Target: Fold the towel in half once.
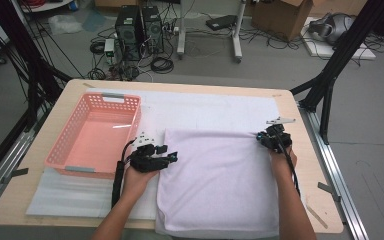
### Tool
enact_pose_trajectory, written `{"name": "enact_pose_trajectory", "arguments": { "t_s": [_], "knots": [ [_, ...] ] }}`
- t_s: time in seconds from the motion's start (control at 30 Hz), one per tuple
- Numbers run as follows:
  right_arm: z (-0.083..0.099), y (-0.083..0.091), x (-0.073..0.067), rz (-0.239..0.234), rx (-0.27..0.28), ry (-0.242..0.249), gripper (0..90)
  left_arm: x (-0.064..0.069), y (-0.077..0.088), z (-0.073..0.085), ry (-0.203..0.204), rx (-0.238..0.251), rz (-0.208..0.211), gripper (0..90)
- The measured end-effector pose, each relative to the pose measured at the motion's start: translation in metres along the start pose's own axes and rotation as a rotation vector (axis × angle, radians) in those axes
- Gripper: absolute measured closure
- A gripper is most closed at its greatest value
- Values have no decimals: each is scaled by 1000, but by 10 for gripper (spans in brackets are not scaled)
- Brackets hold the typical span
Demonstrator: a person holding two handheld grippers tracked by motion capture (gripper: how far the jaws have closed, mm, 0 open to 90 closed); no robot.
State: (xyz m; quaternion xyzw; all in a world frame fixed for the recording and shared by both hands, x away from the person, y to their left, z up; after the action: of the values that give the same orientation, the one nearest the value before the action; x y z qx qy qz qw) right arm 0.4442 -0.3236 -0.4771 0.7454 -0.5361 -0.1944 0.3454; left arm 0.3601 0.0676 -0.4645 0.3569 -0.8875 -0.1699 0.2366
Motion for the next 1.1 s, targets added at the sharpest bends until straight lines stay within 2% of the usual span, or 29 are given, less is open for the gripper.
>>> {"name": "enact_pose_trajectory", "arguments": {
  "t_s": [0.07, 0.13, 0.17, 0.2, 0.23, 0.27, 0.37, 0.4, 0.43, 0.53, 0.67, 0.73, 0.8, 0.9, 0.93, 1.0, 1.03, 1.07, 1.1],
  "knots": [
    [0, -2, 6, 32, 11, -31, 831, -3, -2, -2, 0, -9, -17, 453],
    [0, 0, 5, 14, 17, -63, 800, -7, -4, -7, 2, -10, -32, 450],
    [1, 2, 5, 6, 15, -63, 753, -7, -4, -7, 2, -10, -32, 450],
    [1, 7, 5, -2, 28, -57, 730, -11, -7, -12, -6, -15, -53, 451],
    [1, 11, 4, -11, 41, -52, 717, -13, -9, -13, 6, -1, -49, 451],
    [2, 17, 4, -21, 60, -55, 704, -15, -11, -14, 15, -20, -42, 456],
    [5, 32, 2, -64, 91, -47, 692, -23, -16, -17, 19, -28, -74, 462],
    [7, 36, 1, -75, 95, -40, 691, -25, -18, -18, 9, -29, -97, 462],
    [9, 39, 0, -89, 96, -34, 688, -27, -19, -18, 4, -26, -114, 463],
    [17, 48, -4, -122, 100, -16, 686, -32, -27, -17, -2, -71, -161, 464],
    [29, 52, -6, -135, 88, -7, 661, -41, -38, -16, 37, -119, -212, 466],
    [34, 50, -4, -132, 64, -8, 628, -44, -41, -19, 45, -110, -225, 491],
    [37, 48, -2, -124, 50, -31, 557, -44, -44, -20, 34, -114, -240, 510],
    [37, 41, 2, -85, 43, -63, 412, -43, -45, -20, 23, -115, -261, 550],
    [38, 36, 3, -87, 21, -80, 391, -43, -45, -20, 20, -117, -274, 574],
    [39, 30, 3, -93, 7, -87, 360, -41, -46, -20, -8, -126, -305, 628],
    [37, 29, 3, -96, 14, -96, 365, -39, -47, -20, -35, -130, -299, 655],
    [37, 28, 3, -94, 12, -90, 382, -36, -48, -19, -63, -133, -272, 752],
    [36, 29, 2, -93, 7, -77, 431, -33, -49, -19, -87, -137, -285, 825]
  ]
}}
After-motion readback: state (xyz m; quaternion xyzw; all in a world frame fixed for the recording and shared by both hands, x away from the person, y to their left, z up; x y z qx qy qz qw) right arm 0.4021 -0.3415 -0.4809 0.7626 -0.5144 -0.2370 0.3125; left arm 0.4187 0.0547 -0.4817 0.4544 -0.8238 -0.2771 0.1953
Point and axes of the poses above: each handheld gripper's, and its own axes: y roughly backward along the jaws, z roughly out of its underside, x roughly to its right, the point moved 5 cm from there along -y, roughly forward along the jaws, and after that the axes turned 3 degrees about -x, right-handed, at the moved point
